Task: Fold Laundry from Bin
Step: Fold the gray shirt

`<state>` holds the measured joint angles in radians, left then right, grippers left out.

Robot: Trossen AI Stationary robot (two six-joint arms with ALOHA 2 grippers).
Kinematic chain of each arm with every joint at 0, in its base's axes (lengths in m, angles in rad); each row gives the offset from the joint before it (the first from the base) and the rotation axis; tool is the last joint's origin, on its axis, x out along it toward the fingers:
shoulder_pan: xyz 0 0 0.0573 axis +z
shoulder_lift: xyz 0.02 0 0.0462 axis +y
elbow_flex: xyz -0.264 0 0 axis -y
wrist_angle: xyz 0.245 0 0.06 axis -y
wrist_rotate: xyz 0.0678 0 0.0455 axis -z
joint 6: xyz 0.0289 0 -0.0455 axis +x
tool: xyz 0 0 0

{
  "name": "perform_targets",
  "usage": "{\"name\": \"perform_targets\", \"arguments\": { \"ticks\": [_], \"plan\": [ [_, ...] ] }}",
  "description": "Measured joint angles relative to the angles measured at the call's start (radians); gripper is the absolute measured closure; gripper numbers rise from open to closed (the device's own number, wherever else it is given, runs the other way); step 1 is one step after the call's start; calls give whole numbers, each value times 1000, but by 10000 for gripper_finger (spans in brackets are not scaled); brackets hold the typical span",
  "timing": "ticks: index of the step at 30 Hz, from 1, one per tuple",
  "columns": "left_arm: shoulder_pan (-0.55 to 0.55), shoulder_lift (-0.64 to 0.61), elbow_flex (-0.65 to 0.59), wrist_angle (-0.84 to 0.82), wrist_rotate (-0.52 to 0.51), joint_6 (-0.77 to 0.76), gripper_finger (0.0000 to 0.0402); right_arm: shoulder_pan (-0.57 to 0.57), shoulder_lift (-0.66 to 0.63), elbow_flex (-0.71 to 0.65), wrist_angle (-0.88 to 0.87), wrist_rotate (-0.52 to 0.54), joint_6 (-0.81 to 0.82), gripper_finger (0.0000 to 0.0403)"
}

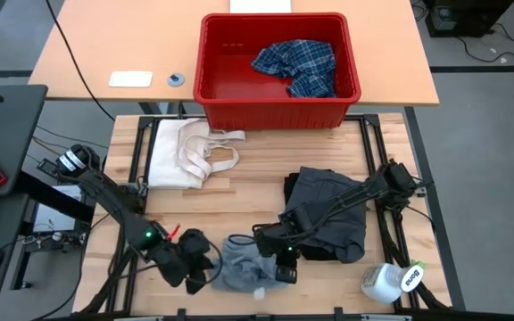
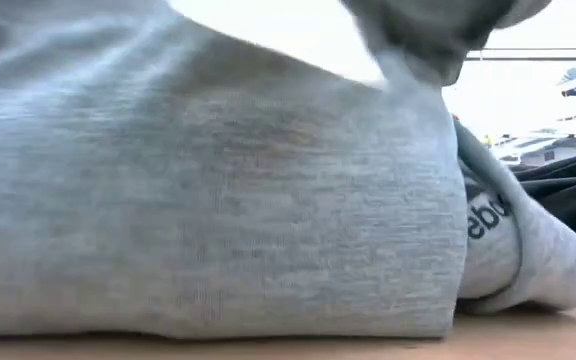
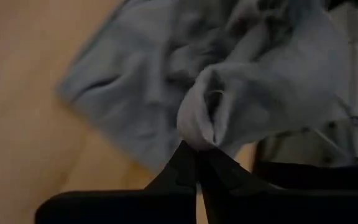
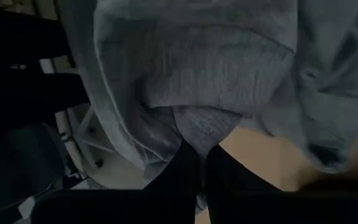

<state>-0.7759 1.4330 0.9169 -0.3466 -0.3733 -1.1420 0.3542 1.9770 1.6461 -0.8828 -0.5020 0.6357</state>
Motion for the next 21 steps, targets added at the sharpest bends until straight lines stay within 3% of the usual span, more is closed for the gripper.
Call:
{"name": "perform_targets", "arguments": {
  "ticks": [8, 15, 21],
  "plan": [
    [70, 0, -12, -139, -3, -95, 395, -46, 0, -143, 64, -41, 17, 384],
    [123, 0, -85, -121, 1, -127, 395, -95, 0, -194, 71, -47, 17, 381],
    [151, 0, -174, 2, 3, -124, 395, -131, 0, -222, 90, -8, 0, 368]
  ]
}}
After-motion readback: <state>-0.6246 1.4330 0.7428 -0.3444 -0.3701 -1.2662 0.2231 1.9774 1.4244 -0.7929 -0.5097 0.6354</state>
